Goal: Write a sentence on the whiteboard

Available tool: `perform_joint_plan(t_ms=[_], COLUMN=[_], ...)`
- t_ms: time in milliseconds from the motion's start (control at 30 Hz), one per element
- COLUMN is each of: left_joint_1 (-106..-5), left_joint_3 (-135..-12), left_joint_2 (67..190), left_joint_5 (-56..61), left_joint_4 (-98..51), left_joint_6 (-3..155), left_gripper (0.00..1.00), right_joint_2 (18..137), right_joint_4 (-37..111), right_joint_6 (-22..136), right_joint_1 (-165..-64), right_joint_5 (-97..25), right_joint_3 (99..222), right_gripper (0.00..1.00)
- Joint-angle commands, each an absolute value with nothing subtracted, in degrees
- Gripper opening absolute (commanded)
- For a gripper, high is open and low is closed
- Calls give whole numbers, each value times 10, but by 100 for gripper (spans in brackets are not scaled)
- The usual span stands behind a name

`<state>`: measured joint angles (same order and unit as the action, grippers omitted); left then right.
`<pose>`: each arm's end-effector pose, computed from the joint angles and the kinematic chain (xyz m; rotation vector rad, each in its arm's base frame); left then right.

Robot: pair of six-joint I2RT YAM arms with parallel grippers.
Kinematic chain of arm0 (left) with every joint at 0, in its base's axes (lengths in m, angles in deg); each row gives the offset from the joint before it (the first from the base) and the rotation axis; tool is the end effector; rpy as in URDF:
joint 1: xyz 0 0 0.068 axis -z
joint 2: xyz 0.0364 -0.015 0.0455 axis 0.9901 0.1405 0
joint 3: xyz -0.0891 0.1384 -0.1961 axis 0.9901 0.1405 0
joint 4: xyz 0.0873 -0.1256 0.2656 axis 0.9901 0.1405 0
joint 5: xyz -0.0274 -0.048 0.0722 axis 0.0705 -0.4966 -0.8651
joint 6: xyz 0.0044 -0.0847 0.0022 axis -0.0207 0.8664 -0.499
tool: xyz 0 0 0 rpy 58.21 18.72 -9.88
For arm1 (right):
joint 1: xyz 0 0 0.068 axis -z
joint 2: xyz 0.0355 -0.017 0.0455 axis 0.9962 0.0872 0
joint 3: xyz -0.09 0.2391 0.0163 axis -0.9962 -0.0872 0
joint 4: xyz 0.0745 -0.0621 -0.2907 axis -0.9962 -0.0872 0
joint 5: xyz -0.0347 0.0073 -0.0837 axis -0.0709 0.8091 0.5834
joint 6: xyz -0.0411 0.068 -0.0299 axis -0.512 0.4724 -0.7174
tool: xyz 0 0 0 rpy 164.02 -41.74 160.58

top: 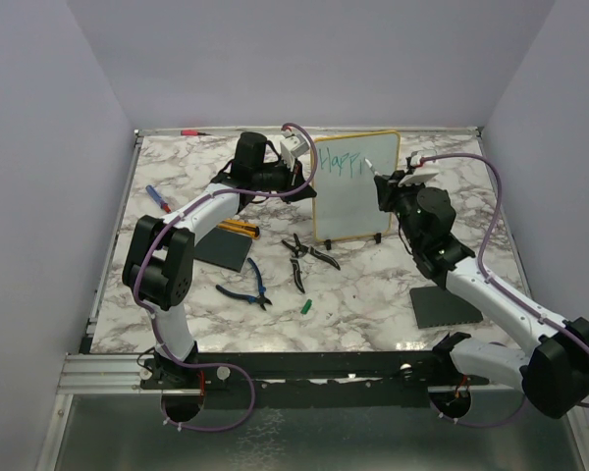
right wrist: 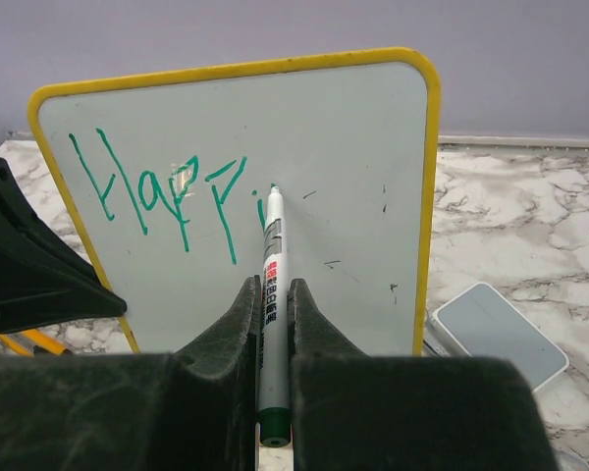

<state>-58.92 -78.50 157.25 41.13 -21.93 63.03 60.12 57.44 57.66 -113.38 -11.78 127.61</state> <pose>0.4213 -0.2380 0.2139 0.9370 1.8062 -1.0610 0.3196 0.1489 0.2849 -0.0699 1.5882 0.2640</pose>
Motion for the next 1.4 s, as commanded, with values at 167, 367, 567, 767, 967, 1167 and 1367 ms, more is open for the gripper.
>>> perform_joint_plan(t_ms=[167,367,567,767,967,1167,1367], left_joint_1=[-586,-586,-586,-586,-586,-586,-586], left_joint_3=[-779,-779,-779,-779,-779,-779,-779], left_joint_2=[1553,1552,1554,1553,1554,1552,1551], left_joint_5=[401,402,402,403,403,403,403], left_joint_4=[-219,-219,-219,-219,-219,-219,-219], left_joint_6=[606,606,606,606,606,606,606], left_gripper=[0,0,0,0,0,0,0], right_joint_2=[602,597,598,601,604,611,613], right_joint_4=[570,553,558,567,581,583,580], right_joint_6=[583,599,601,592,576,566,567], right_joint_1=[-1132,-1132,-1132,-1132,-1132,-1131,-1131], right_joint_5=[-97,-112,-115,-110,-102,-83,-65], right_joint_3=[1261,1232,1232,1259,1278,1287,1281], right_gripper=[1,1,0,1,1,0,1])
